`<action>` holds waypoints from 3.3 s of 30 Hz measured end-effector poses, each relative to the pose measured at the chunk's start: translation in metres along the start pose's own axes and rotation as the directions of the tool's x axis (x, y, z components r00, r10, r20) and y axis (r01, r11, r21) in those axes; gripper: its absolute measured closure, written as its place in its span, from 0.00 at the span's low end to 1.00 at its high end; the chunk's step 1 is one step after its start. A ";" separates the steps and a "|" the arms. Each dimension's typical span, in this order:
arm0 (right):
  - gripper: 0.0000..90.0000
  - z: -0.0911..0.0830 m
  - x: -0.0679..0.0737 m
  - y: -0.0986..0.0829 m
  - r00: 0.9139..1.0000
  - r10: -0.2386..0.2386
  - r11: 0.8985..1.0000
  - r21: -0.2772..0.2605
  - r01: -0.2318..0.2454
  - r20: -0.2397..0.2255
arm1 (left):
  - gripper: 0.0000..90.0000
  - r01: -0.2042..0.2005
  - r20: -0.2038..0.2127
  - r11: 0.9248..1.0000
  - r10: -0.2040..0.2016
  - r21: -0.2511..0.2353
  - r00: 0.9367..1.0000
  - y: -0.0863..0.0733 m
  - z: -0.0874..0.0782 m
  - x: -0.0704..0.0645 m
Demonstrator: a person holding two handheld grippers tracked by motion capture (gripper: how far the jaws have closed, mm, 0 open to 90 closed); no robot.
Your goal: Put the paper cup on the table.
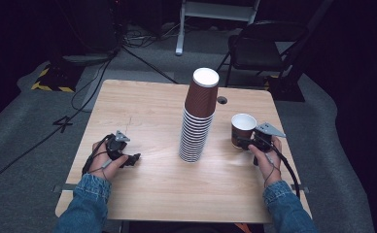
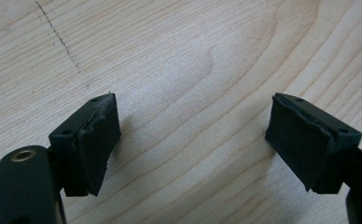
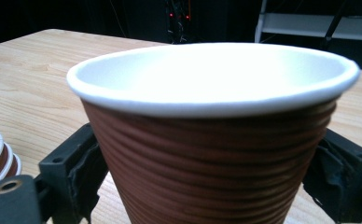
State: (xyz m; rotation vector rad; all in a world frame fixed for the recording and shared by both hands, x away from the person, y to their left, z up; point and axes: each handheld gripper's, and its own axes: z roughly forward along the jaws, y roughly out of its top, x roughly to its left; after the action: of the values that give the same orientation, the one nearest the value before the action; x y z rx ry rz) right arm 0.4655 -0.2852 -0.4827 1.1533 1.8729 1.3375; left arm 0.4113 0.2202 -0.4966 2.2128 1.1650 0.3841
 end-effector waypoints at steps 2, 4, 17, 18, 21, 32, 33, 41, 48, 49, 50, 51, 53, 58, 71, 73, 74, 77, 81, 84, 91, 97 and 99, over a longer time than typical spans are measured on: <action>0.12 -0.002 -0.001 0.000 0.998 -0.054 0.996 0.073 0.052 0.020 | 0.19 -0.001 0.000 1.000 0.001 0.000 1.000 0.000 0.000 0.000; 0.12 -0.001 0.001 -0.003 0.994 -0.091 0.992 0.095 0.086 0.053 | 0.19 0.000 -0.001 1.000 0.000 0.000 1.000 0.000 0.000 0.000; 0.16 -0.014 0.004 -0.003 0.987 -0.129 0.981 0.156 0.114 0.092 | 0.18 -0.002 0.000 1.000 0.002 -0.007 1.000 -0.001 0.000 0.000; 0.16 -0.016 0.003 -0.002 0.989 -0.122 0.983 0.150 0.108 0.086 | 0.18 -0.001 -0.004 1.000 0.001 -0.008 1.000 -0.001 0.000 0.000; 0.16 -0.020 0.001 0.000 0.991 -0.114 0.983 0.154 0.103 0.069 | 0.18 0.000 -0.002 1.000 0.000 -0.007 1.000 -0.002 -0.001 0.000; 0.15 -0.026 -0.001 -0.006 0.997 -0.070 0.976 0.208 0.064 0.020 | 0.18 0.017 -0.010 1.000 -0.017 -0.025 1.000 -0.007 -0.003 -0.001; 0.15 -0.026 -0.001 -0.007 0.997 -0.075 0.976 0.205 0.069 0.020 | 0.19 0.017 -0.010 1.000 -0.017 -0.025 1.000 -0.007 -0.003 -0.001; 0.13 -0.029 0.005 -0.013 0.998 -0.058 0.983 0.177 0.051 0.032 | 0.18 0.007 -0.010 1.000 -0.007 -0.019 1.000 -0.006 -0.003 0.000; 0.11 -0.033 0.008 -0.018 0.999 -0.045 0.985 0.168 0.048 -0.019 | 0.18 0.016 -0.011 0.999 -0.016 -0.028 1.000 -0.007 -0.002 0.000; 0.10 -0.034 0.008 -0.018 0.998 -0.058 0.985 0.162 0.059 -0.014 | 0.18 0.016 -0.009 0.999 -0.017 -0.029 1.000 -0.007 -0.003 0.000; 0.09 -0.036 0.007 -0.017 0.998 -0.067 0.986 0.151 0.066 0.005 | 0.18 0.016 -0.010 0.999 -0.017 -0.030 1.000 -0.007 -0.002 0.000; 0.08 -0.038 0.006 -0.017 0.998 -0.069 0.986 0.150 0.067 0.006 | 0.18 0.017 -0.010 0.999 -0.017 -0.031 1.000 -0.007 -0.002 0.000; 0.08 -0.041 0.005 -0.016 0.998 -0.055 0.986 0.156 0.053 0.008 | 0.18 0.017 -0.010 0.999 -0.017 -0.031 1.000 -0.008 -0.002 -0.001; 0.08 -0.054 0.001 -0.016 0.998 -0.058 0.985 0.166 0.054 0.017 | 0.18 0.013 -0.011 0.999 -0.014 -0.032 1.000 -0.008 -0.003 0.000; 0.08 -0.103 -0.011 -0.012 0.997 -0.078 0.982 0.172 0.073 0.021 | 0.18 0.020 -0.007 0.999 -0.020 -0.034 1.000 -0.014 -0.007 -0.001; 0.09 -0.111 -0.016 -0.015 0.996 -0.083 0.978 0.196 0.074 0.036 | 0.18 0.016 -0.011 0.999 -0.016 -0.029 1.000 -0.015 -0.009 -0.002; 0.09 -0.114 -0.018 -0.016 0.996 -0.083 0.975 0.211 0.071 0.045 | 0.18 0.016 -0.009 1.000 -0.016 -0.024 1.000 -0.016 -0.010 -0.002; 0.10 -0.123 -0.027 -0.020 0.995 -0.075 0.969 0.241 0.055 0.072 | 0.18 0.021 -0.010 0.999 -0.022 -0.035 1.000 -0.020 -0.012 -0.003; 0.17 -0.130 -0.035 -0.028 0.992 -0.076 0.956 0.291 0.043 0.103 | 0.18 0.019 -0.016 0.999 -0.020 -0.043 1.000 -0.026 -0.016 -0.006; 0.17 -0.132 -0.038 -0.034 0.990 -0.088 0.942 0.332 0.048 0.108 | 0.18 0.020 -0.015 0.999 -0.020 -0.042 1.000 -0.028 -0.017 -0.006; 0.17 -0.133 -0.043 -0.054 0.986 -0.131 0.903 0.424 0.076 0.102 | 0.18 0.028 -0.021 0.996 -0.030 -0.083 0.999 -0.036 -0.019 -0.009; 0.16 -0.133 -0.043 -0.064 0.987 -0.104 0.908 0.416 0.044 0.122 | 0.18 0.026 -0.024 0.996 -0.029 -0.084 0.999 -0.037 -0.020 -0.009; 0.14 -0.133 -0.041 -0.067 0.986 -0.094 0.920 0.390 0.033 0.140 | 0.18 0.026 -0.025 0.996 -0.028 -0.084 0.999 -0.037 -0.020 -0.009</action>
State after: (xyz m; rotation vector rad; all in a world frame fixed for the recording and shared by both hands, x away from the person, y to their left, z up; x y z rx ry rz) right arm 0.3546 -0.3911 -0.5015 1.3313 2.0933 0.8317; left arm 0.3722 0.2359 -0.5045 2.1234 1.1703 0.4437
